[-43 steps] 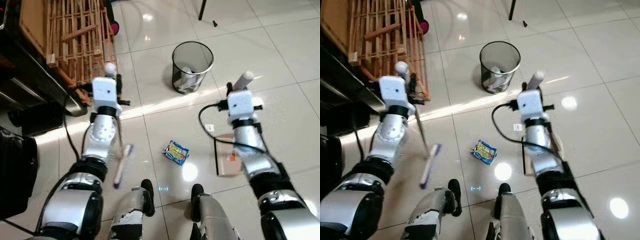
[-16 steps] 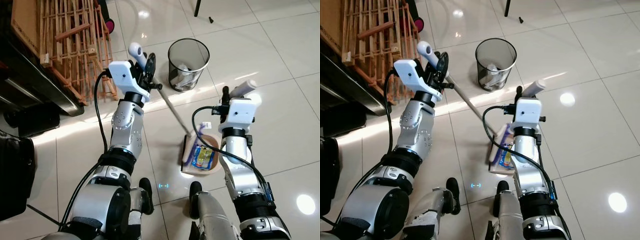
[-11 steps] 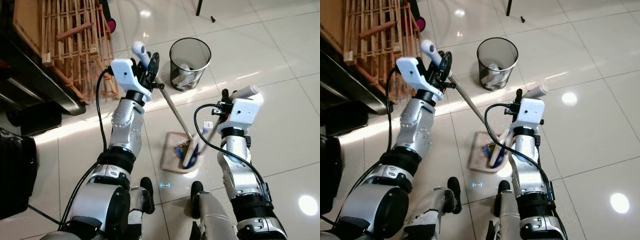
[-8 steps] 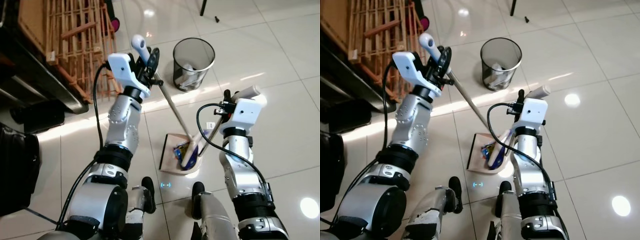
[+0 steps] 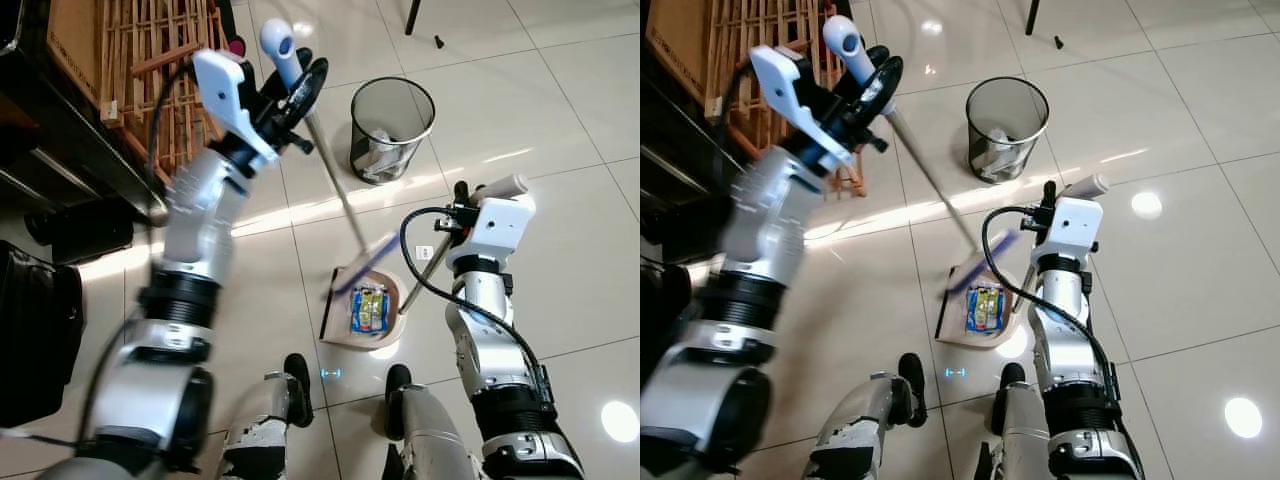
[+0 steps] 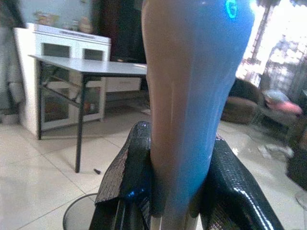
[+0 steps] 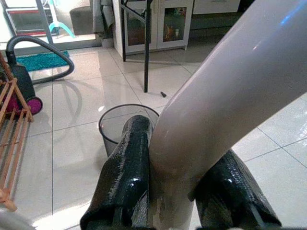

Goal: Sweep floor

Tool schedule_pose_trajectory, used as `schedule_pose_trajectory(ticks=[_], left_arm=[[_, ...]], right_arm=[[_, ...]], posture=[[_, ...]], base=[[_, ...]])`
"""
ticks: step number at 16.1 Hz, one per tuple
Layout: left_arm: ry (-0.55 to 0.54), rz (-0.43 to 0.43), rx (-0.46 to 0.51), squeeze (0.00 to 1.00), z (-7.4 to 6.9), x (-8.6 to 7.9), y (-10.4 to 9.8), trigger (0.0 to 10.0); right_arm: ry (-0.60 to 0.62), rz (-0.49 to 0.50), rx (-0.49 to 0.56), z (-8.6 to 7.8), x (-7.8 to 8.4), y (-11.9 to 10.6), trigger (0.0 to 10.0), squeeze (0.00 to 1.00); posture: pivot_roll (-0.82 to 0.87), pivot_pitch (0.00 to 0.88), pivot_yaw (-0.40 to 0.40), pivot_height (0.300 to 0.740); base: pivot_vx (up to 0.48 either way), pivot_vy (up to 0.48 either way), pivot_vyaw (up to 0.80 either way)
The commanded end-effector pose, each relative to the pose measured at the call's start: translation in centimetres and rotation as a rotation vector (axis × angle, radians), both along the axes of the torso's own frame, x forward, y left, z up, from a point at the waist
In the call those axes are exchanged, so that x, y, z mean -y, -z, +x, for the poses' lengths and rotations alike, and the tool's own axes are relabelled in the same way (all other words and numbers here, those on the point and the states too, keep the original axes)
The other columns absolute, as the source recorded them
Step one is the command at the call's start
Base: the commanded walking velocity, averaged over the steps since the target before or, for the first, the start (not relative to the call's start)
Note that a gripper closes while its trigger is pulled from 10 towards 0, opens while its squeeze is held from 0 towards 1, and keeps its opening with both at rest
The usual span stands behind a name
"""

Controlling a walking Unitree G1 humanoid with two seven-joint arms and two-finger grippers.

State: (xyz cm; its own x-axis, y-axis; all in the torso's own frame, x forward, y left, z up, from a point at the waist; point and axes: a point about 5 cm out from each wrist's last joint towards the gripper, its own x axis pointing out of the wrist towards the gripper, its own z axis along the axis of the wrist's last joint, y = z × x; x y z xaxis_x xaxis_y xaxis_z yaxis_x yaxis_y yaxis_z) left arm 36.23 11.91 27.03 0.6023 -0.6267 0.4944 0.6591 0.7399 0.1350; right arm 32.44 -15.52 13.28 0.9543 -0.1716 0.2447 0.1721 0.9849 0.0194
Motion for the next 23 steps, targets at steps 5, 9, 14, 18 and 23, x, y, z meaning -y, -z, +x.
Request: schedule_pose_trajectory(ticks=[5,9,14,18,23], left_arm=[[-0.037,0.066,0.057,0.00,-0.6,-3.5,-2.1,10.0],[-0.186,0.040,-0.032,0.00,-1.3,-5.8,0.6,10.0],[-0.424,0.074,-0.137,0.00,-0.9,-7.8,3.1,10.0],[-0.481,0.097,-0.288,0.00,-2.0,-6.1,6.3,10.0],[-0.469,0.081,-0.337,0.00,-3.8,-4.3,8.4,10.0]], right_arm=[[0.032,0.006,-0.048,-0.5,1.1,1.1,10.0,0.00],[0.098,0.037,0.015,-1.1,3.1,-0.9,10.0,0.00],[0.177,0.064,0.023,-1.2,5.8,-3.1,10.0,0.00],[0.193,0.065,0.050,-0.7,7.4,-5.9,10.0,0.00],[0.217,0.130,0.113,-1.0,9.0,-10.4,10.0,0.00]], posture=[[0.09,0.302,0.071,0.740],[0.05,0.235,0.075,0.740],[0.03,0.217,0.085,0.740],[0.02,0.181,0.093,0.740],[-0.01,0.164,0.099,0.740]], base=[[0.000,0.000,0.00],[0.000,0.000,0.00],[0.000,0.000,0.00],[0.000,0.000,0.00],[0.000,0.000,0.00]])
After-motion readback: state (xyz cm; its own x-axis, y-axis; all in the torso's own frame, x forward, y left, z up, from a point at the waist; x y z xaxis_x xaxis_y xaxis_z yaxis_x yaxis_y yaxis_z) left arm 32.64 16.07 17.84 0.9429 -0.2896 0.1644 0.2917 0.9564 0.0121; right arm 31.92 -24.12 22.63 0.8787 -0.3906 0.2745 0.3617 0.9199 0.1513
